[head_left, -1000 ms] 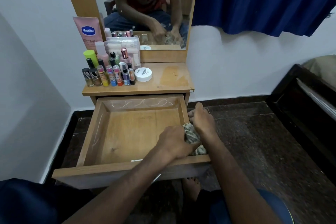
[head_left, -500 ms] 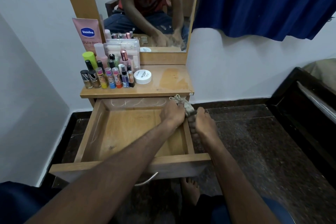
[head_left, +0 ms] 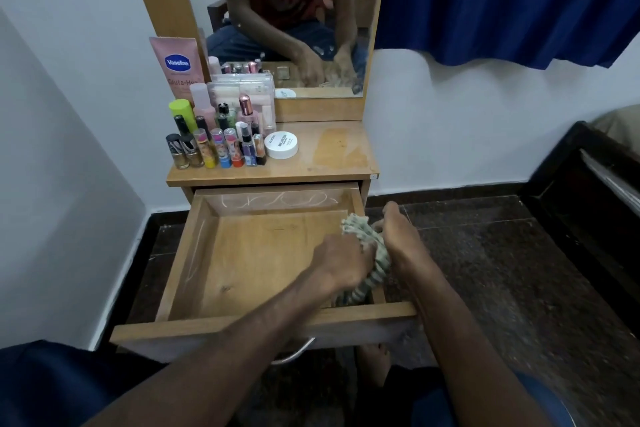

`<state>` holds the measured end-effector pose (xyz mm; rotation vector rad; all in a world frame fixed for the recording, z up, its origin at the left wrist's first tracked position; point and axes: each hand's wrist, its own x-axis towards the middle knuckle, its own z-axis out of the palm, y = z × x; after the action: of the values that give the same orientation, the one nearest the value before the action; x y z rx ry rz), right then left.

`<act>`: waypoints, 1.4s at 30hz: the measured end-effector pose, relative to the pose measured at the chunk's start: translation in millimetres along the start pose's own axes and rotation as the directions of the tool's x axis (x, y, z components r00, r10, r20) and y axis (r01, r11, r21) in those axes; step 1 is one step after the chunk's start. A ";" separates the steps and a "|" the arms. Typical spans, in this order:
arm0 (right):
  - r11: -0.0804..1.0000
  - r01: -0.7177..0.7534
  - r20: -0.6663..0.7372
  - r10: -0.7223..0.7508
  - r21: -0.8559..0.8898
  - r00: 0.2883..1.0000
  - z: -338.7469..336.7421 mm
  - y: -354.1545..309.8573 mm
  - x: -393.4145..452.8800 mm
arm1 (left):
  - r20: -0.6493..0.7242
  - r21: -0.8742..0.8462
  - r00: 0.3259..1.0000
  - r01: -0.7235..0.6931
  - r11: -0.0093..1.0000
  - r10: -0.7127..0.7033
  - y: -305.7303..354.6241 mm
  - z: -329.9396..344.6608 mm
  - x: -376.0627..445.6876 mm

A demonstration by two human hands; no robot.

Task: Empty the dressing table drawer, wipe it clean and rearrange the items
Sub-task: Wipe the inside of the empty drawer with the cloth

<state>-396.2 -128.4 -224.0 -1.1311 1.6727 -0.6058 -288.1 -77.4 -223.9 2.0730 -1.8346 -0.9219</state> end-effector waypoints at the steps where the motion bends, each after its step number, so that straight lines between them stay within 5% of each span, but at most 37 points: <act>1: 1.000 0.004 0.003 -0.004 -0.006 1.000 0.0 -0.2 -0.5 | 0.059 0.006 0.998 -0.014 1.000 0.013 -1.1 -0.3 -5.8; 4: 1.000 0.023 -0.003 -0.023 -0.012 1.000 -0.5 -2.2 -5.6 | 0.212 0.030 0.977 -0.043 0.999 0.036 -2.4 -5.3 -20.7; 8: 0.998 -0.005 -0.004 0.005 0.060 1.000 -0.2 3.2 -2.0 | 0.237 0.070 0.968 -0.103 0.992 0.084 -4.9 -14.7 -32.3; 14: 0.997 -0.029 0.089 0.023 0.075 0.996 -4.3 9.2 8.3 | 0.227 -0.059 0.956 -0.176 0.983 0.185 -32.5 -26.8 -37.1; 16: 0.998 -0.002 0.088 -0.004 0.062 0.996 -4.5 8.3 9.2 | 0.224 -0.259 0.958 -0.119 0.959 0.179 -44.6 -26.7 -35.1; 19: 0.973 0.210 -0.072 -0.204 0.094 0.976 -5.8 -2.3 3.2 | 0.191 -0.692 0.976 0.055 0.720 0.108 -51.6 -38.9 -42.7; 22: 0.887 0.371 -0.129 -0.348 0.275 0.928 -8.6 -16.1 -7.2 | 0.118 -0.906 0.987 0.060 0.418 0.112 -55.4 -60.3 -47.6; 25: 0.906 0.181 0.238 -0.285 0.382 0.928 0.4 -22.8 -22.4 | 0.106 -0.991 0.985 0.094 0.090 0.133 -61.0 -77.9 -49.2; 28: 0.921 -0.044 0.590 -0.211 0.388 0.780 14.5 -29.9 -38.7 | 0.139 -0.990 0.967 0.142 0.000 0.212 -71.8 -85.5 -45.5; 30: 0.917 -0.089 0.632 -0.195 0.388 0.750 23.4 -33.6 -42.5 | 0.169 -0.984 0.967 0.153 0.093 0.190 -77.0 -89.2 -44.9; 33: 0.938 -0.090 0.563 -0.123 0.335 0.817 31.6 -32.4 -38.1 | 0.108 -0.842 0.992 0.125 0.525 -0.062 -90.9 -100.6 -42.1; 36: 0.958 -0.018 0.453 -0.119 0.288 0.883 25.9 -31.1 -35.1 | -0.091 -0.472 0.994 0.002 0.881 -0.052 -124.9 -118.4 -36.9; 39: 0.965 0.261 0.267 -0.257 0.020 0.929 20.5 -35.1 -41.0 | -0.315 -0.175 0.947 -0.124 0.977 0.064 -155.5 -138.6 -47.6; 42: 0.737 0.553 0.091 -0.566 -0.389 0.819 31.5 -34.7 -44.3 | -0.515 -0.289 0.857 -0.191 0.938 0.016 -186.4 -142.1 -55.2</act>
<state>-350.2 -100.5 -188.3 -1.9802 1.5071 -0.6661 -55.1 -22.0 -199.1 1.7653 -1.3872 -0.5343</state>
